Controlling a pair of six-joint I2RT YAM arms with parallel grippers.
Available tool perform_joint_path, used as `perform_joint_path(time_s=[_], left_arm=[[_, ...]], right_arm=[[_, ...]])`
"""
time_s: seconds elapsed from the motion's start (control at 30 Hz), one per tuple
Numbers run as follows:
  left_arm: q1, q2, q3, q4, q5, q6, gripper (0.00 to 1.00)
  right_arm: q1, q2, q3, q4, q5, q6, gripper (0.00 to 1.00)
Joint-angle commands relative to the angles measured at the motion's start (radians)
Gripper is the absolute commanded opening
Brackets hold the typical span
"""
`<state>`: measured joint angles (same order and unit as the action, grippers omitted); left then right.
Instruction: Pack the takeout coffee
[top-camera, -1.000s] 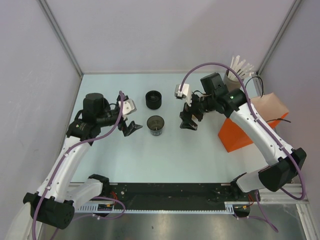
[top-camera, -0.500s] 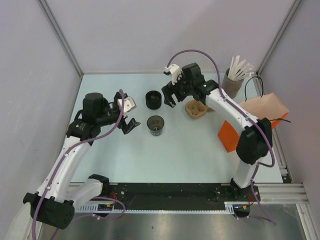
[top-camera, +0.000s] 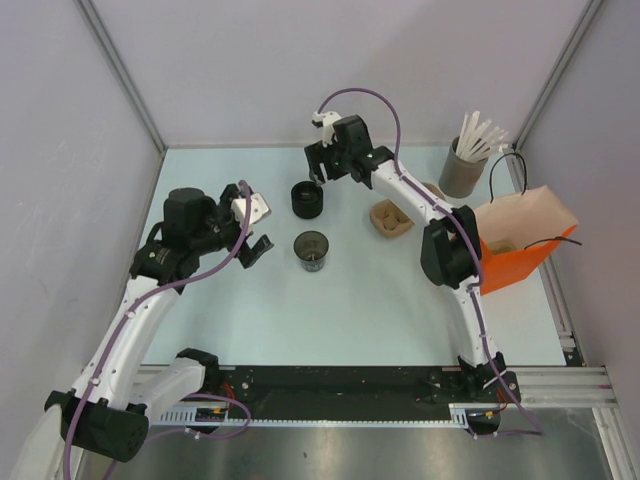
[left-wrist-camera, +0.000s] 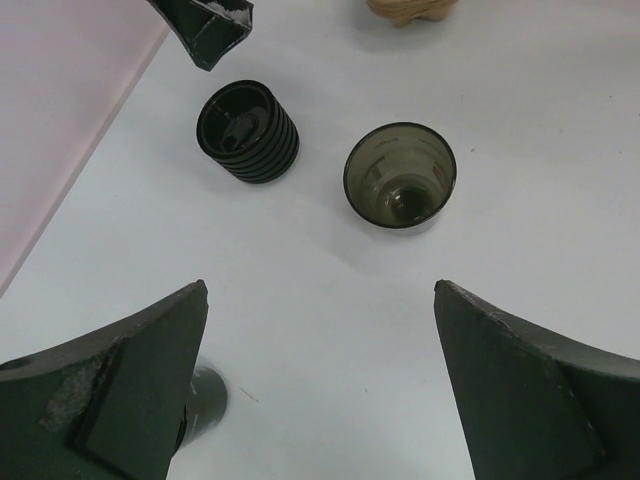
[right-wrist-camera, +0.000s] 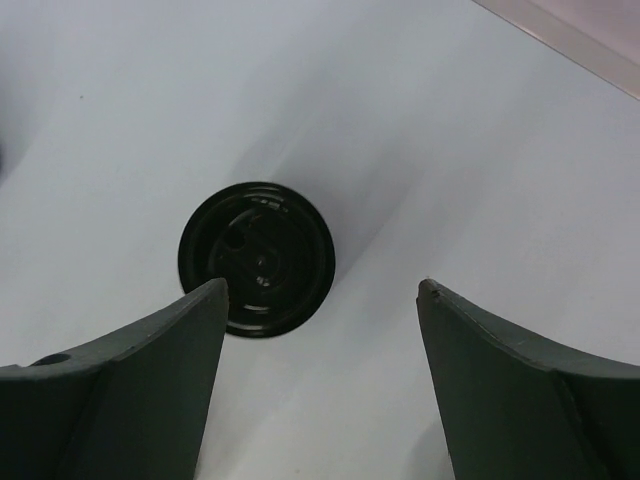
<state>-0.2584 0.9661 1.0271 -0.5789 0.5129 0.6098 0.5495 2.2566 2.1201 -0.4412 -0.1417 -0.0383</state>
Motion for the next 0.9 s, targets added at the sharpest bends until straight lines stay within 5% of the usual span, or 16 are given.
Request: perform_joint_path(time_s=[0.0, 0.4, 0.87], left_arm=[[0.008, -0.017, 0.031, 0.01, -0.031, -0.008, 1.0], [0.008, -0.012, 0.024, 0.019, -0.036, -0.028, 1.0], [0.008, -0.009, 0.008, 0.034, -0.019, -0.038, 1.0]], right_arm=[[0.003, 0.081, 0.124, 0.009, 0.053, 0.023, 0.79], [0.001, 0.208, 0.215, -0.03, 0.039, 0.021, 0.54], [0.009, 0.204, 0.179, -0.06, -0.016, 0.008, 0.45]])
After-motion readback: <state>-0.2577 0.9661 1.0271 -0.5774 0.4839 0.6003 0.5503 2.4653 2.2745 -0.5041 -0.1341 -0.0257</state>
